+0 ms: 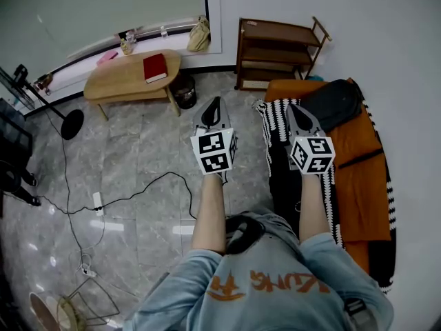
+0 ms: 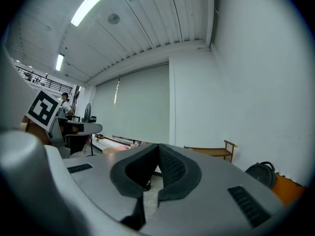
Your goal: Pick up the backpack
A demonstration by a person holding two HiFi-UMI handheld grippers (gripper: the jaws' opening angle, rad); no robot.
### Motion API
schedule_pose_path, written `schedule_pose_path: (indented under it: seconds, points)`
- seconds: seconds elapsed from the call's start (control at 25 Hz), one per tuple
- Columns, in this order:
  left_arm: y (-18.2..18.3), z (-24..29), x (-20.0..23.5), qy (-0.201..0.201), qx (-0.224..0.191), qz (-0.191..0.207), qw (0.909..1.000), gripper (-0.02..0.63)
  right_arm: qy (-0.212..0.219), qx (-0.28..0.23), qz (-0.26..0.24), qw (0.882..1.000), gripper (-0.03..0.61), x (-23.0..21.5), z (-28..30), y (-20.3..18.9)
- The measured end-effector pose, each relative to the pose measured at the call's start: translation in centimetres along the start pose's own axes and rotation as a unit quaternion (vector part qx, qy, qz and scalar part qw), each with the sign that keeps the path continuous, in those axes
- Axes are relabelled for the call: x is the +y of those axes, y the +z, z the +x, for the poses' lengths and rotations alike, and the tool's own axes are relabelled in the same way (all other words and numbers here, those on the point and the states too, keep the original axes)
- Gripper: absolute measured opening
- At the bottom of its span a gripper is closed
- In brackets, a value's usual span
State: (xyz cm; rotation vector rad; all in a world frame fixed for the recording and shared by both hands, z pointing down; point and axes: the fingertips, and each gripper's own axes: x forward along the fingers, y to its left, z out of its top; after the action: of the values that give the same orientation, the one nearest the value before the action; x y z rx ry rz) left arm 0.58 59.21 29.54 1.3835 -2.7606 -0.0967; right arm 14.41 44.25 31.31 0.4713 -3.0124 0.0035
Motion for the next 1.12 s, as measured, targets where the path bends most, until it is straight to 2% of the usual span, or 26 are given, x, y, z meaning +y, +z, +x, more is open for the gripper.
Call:
schedule_pose_path:
  seconds: [0.32, 0.44, 0.6, 0.84, 1.12]
  points:
    - [0.5, 0.2, 1.6, 0.004, -0.008, -0.031, 0.9995, 0.021, -0.002, 0.005, -0.007, 1.0, -0.002, 0.3, 0.1, 0.6]
    - [0.7, 1.1, 1.5, 0.001, -0.016, -0.041, 0.999, 0.021, -0.01, 0.001, -0.011, 1.0, -0.002, -0.8, 0.2, 1.0]
    - [0.0, 2.3, 0.1, -0.005, -0.004, -0.03, 0.9995, 0.021, -0.021, 0.005, 0.0, 1.0, -0.002, -3.1, 0.0, 0.7]
    - [1.3, 5.3, 1.0, -0.002, -0.021, -0.018, 0.9996, 0.021, 0.012, -0.007, 0.007, 1.0, -0.002, -2.9, 3.8, 1.1]
    - [-0.9, 10.7, 0.6, -0.009, -0.005, -0.024, 0.9997, 0.021, 0.016, 0.011, 0.029, 0.999, -0.002, -6.4, 8.7, -1.0]
